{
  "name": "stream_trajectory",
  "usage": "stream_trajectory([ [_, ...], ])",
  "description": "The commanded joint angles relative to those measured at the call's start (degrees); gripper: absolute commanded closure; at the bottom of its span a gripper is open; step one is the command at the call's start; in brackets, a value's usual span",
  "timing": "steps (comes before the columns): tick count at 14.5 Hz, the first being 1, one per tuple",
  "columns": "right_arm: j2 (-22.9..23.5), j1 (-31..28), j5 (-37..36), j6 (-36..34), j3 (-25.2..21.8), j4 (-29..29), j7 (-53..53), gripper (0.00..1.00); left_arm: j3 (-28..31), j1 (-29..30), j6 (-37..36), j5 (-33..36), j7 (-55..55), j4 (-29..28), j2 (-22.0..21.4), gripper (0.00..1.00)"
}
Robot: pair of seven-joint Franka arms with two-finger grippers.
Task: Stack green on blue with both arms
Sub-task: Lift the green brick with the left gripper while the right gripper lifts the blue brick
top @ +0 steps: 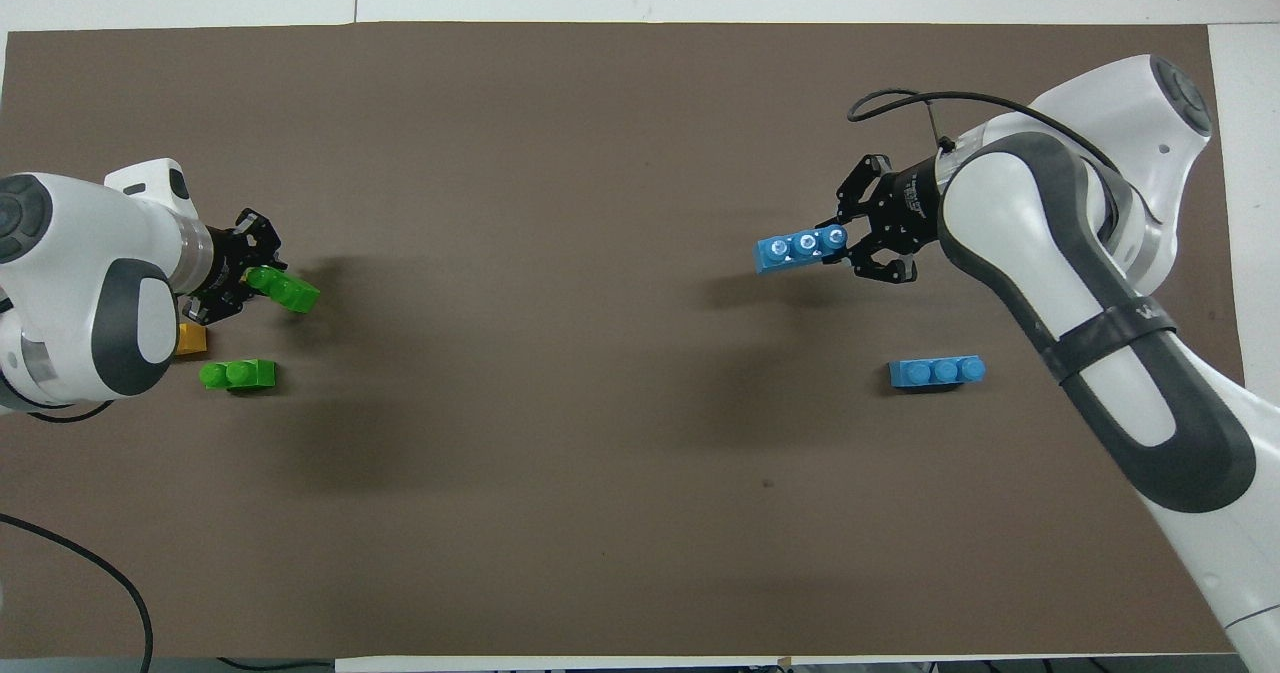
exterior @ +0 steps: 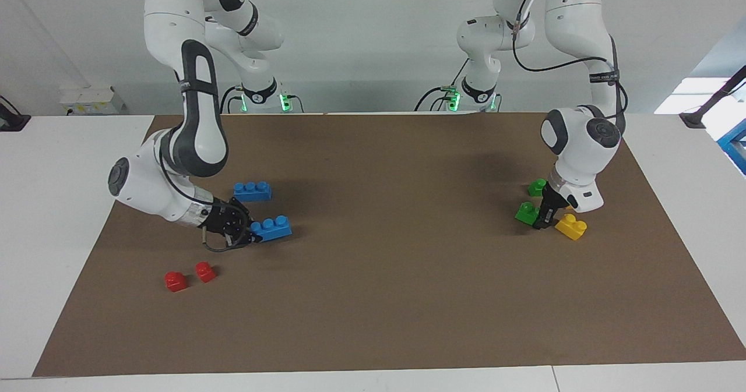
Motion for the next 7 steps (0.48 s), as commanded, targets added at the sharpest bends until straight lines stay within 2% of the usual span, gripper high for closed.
stream_trajectory([
  [1, -0.44, 3.08, 1.59, 2.55, -0.28, -0.60, 4.29, 1.00, -0.07, 0.41, -8.11, -0.50, -2.92, 4.78, -1.77, 1.00],
  [3, -0.62, 5.37, 1.67, 4.40, -0.19, -1.38, 7.28, 1.00, -0.16, -0.29, -10.76, -0.41, -10.20, 7.95, -1.86, 1.00],
  [7, -1.85, 9.67, 5.36, 9.40, -0.11, -5.33, 10.19, 1.00, -0.60, -2.48, -12.86, -0.41, -21.98, 9.01, -4.31, 1.00],
])
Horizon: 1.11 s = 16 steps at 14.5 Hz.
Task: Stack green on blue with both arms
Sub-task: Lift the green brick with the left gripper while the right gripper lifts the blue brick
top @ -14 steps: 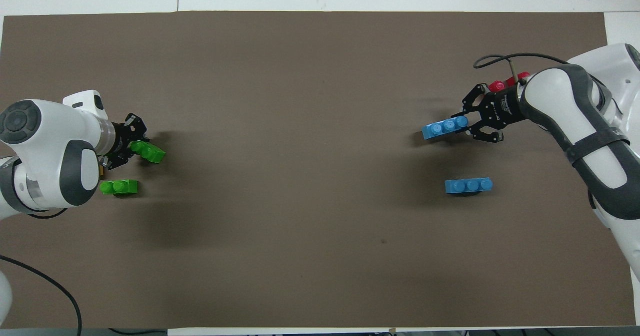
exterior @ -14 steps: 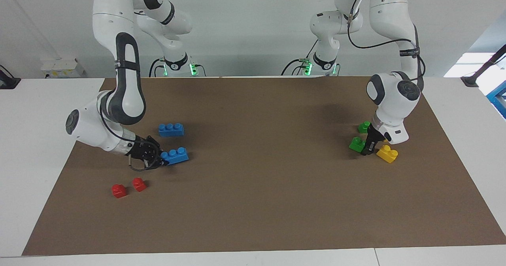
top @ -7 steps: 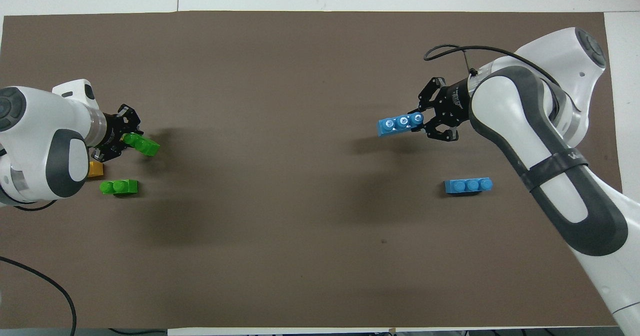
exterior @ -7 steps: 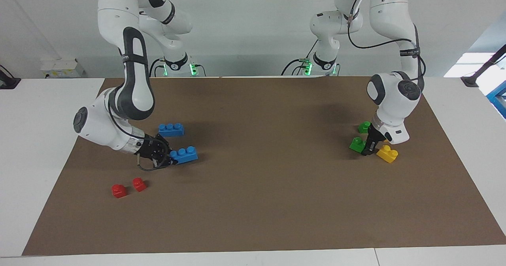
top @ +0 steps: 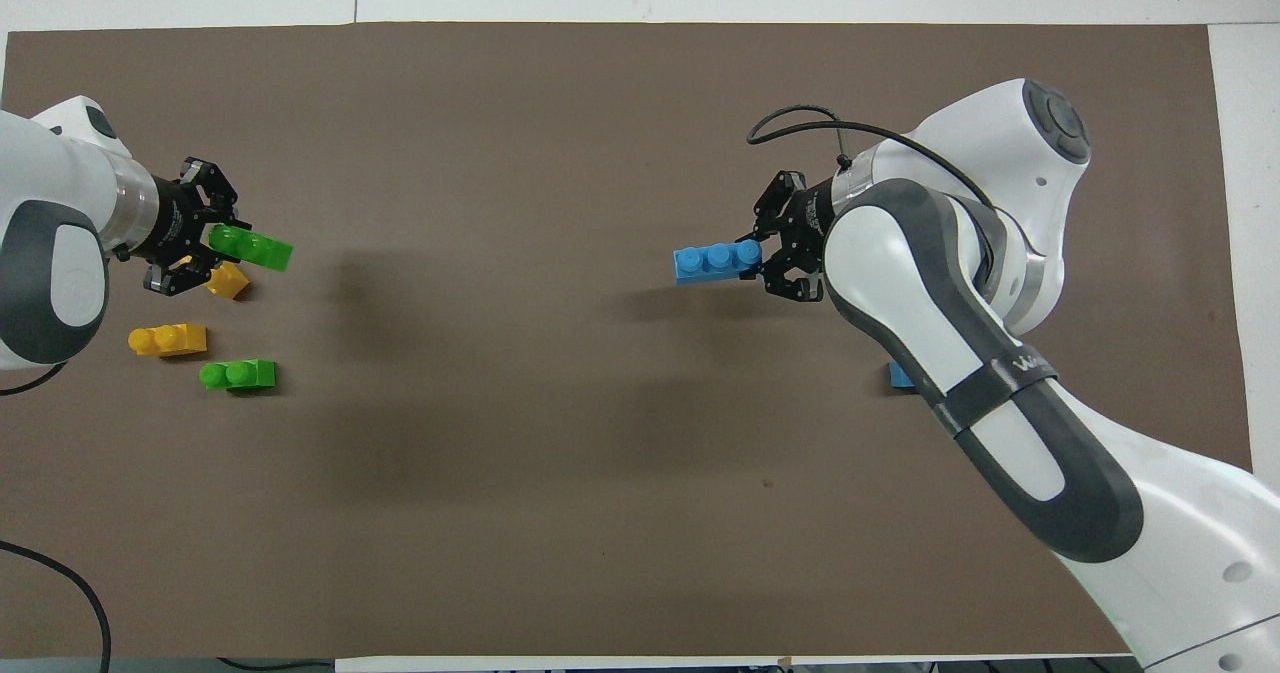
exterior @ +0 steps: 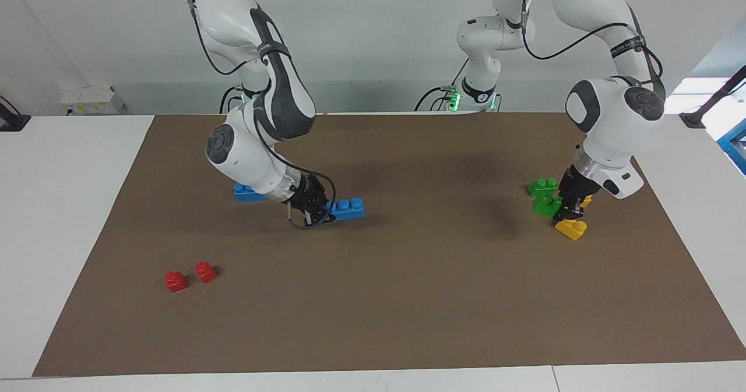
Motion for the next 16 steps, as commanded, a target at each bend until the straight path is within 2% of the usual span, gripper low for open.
stream_trajectory([
  [1, -1.86, 3.02, 3.42, 5.54, -0.12, -5.10, 1.23, 0.99, 0.32, -3.23, -3.80, -0.13, -8.47, 0.94, -1.61, 1.00],
  [4, -2.21, 5.05, 5.35, 11.60, -0.12, -8.96, 1.06, 0.99, 0.32, -7.62, -5.74, 0.22, -17.61, 2.44, -1.61, 1.00],
  [8, -1.78, 7.51, 7.73, 16.53, -0.12, -11.17, 0.88, 0.98, 0.32, -14.04, -6.01, 0.31, -26.23, 2.71, -1.61, 1.00],
  [16, -0.98, 9.89, 13.00, 20.85, -0.12, -12.93, 1.23, 0.98, 0.23, -25.12, -4.60, 1.02, -41.62, 2.71, -1.61, 1.00],
])
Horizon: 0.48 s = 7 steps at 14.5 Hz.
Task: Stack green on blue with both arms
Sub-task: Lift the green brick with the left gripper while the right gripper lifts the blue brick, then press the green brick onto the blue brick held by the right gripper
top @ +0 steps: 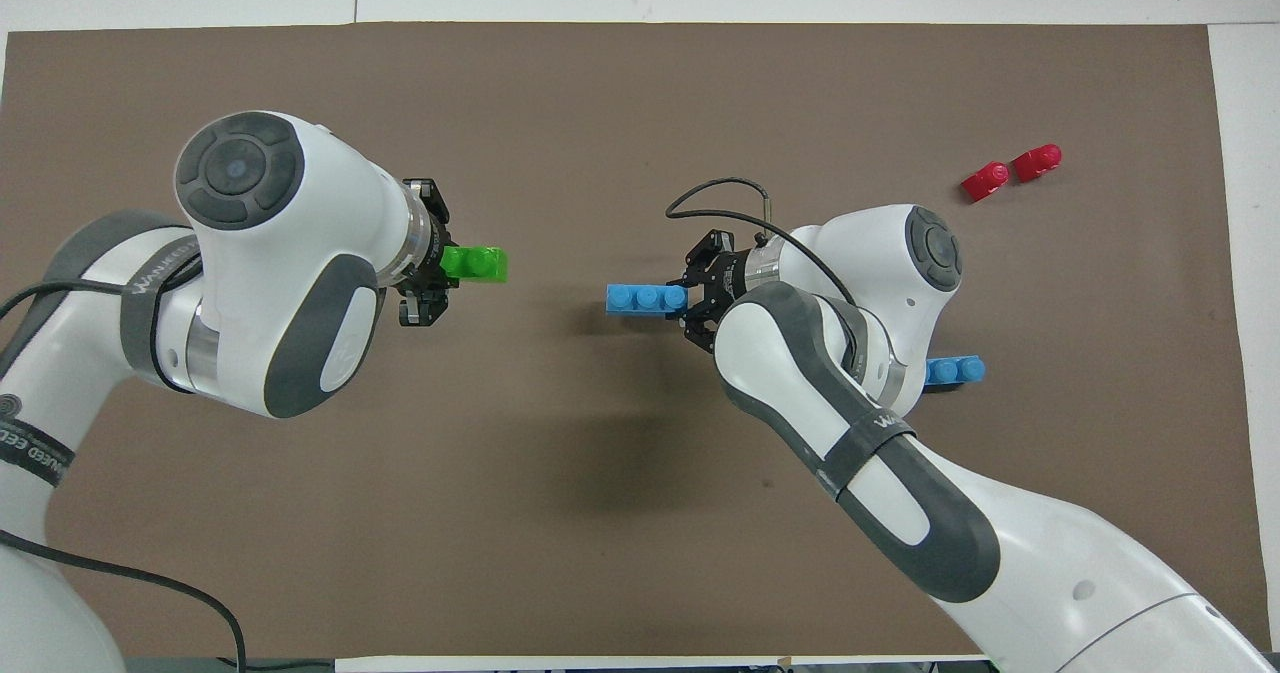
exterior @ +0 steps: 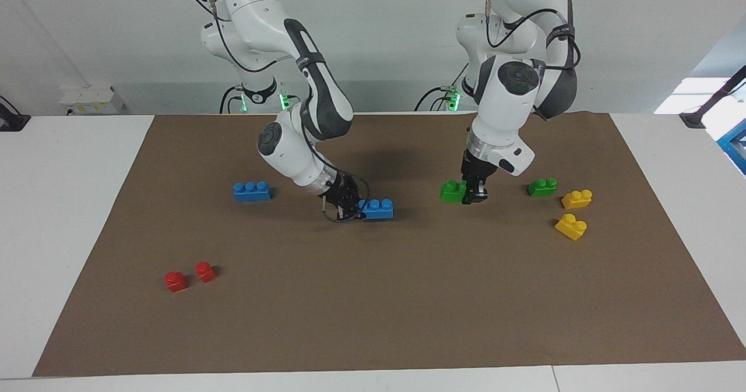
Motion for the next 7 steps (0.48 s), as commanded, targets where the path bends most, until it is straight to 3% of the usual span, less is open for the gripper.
stream_trajectory([
  [1, -0.77, 0.82, 2.04, 2.18, -0.11, -1.84, 0.62, 0.98, 0.84, -3.86, 0.13, 0.86, -4.75, 0.39, -0.40, 1.00],
  [7, -0.86, 3.54, 2.04, 5.59, -0.20, -3.15, 6.05, 0.92, 0.84, -8.96, 2.06, 0.94, -10.03, -0.22, -0.05, 1.00],
])
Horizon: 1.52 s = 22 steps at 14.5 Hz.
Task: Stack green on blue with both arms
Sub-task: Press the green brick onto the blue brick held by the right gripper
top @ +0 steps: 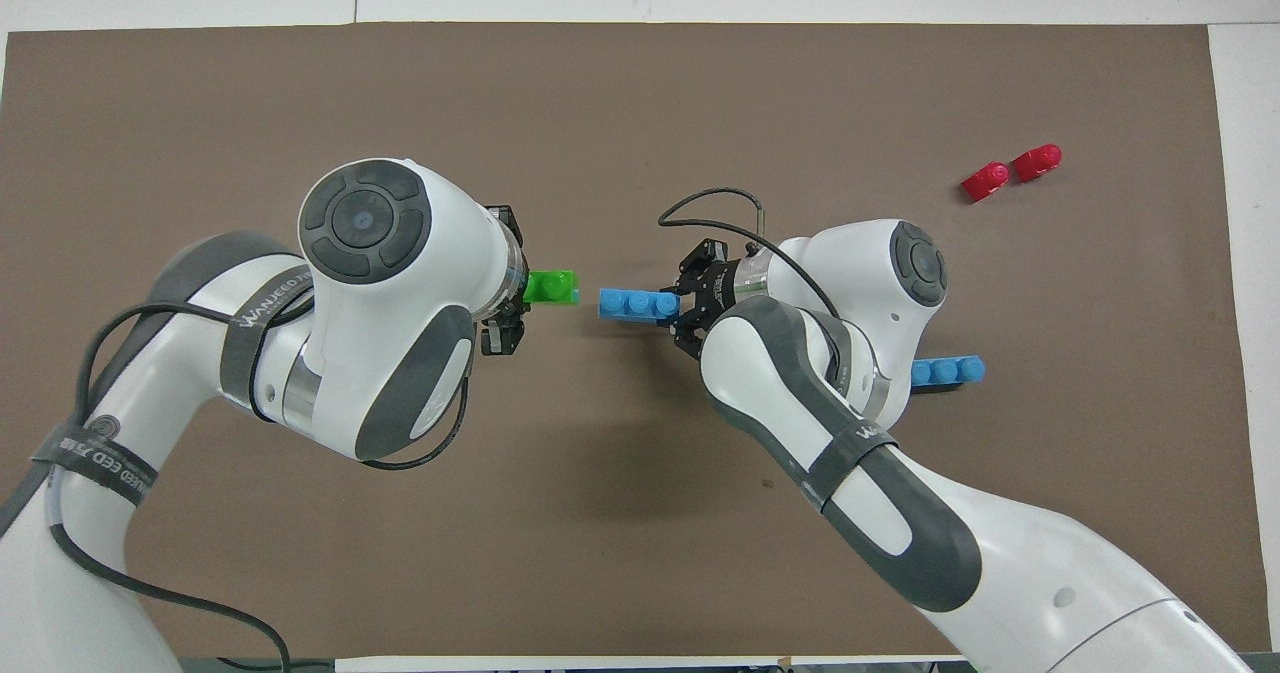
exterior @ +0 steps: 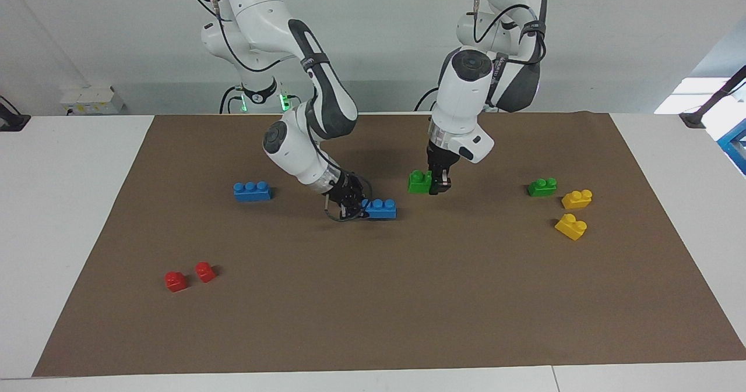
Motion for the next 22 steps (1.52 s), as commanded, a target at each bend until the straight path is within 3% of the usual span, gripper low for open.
stream_trajectory([
  [1, -0.86, 2.33, 1.43, 4.19, -0.19, -2.68, 2.80, 0.92, 0.89, -2.64, 1.67, 0.93, -2.71, -0.48, 0.21, 1.00],
  [13, -0.15, 4.79, 1.34, 10.25, -0.19, -5.93, 1.66, 0.91, 0.89, -3.17, 1.76, 1.64, -3.15, -0.57, 0.21, 1.00],
  [22, -0.51, 4.80, 1.34, 10.35, -0.19, -7.52, -5.28, 0.90, 0.80, -4.32, 5.80, 3.31, -2.89, -2.42, 1.53, 1.00],
])
